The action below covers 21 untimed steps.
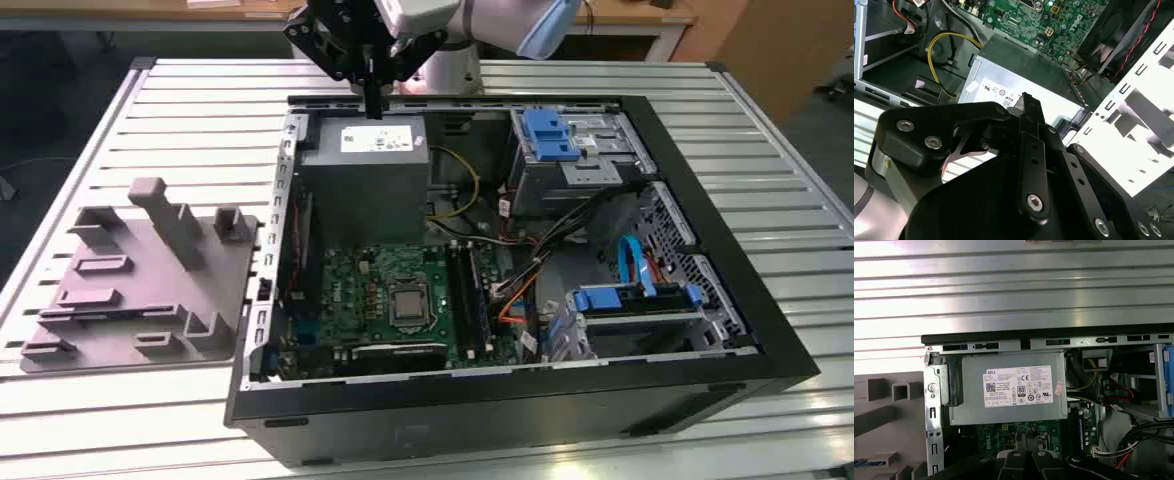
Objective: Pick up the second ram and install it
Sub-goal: 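Reach for the second ram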
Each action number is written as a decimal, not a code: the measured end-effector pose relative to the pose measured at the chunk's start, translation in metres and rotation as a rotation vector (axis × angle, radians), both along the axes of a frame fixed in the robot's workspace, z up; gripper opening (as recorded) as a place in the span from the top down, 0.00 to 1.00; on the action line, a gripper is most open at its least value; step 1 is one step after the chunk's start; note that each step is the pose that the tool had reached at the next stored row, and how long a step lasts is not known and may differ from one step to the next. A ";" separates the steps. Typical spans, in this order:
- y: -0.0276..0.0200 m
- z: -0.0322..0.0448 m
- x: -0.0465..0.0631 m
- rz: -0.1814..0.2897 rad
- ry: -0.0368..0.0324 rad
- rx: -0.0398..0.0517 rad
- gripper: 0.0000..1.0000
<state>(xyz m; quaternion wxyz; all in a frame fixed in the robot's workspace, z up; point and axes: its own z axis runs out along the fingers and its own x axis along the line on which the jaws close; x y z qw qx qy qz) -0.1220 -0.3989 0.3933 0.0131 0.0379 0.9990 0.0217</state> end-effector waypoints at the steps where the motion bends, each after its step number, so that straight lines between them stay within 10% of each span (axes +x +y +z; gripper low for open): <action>1: 0.0000 0.0000 0.000 0.000 0.0000 0.0000 0.90; 21: 0.0000 -0.0002 -0.013 0.000 -0.0010 0.0000 0.90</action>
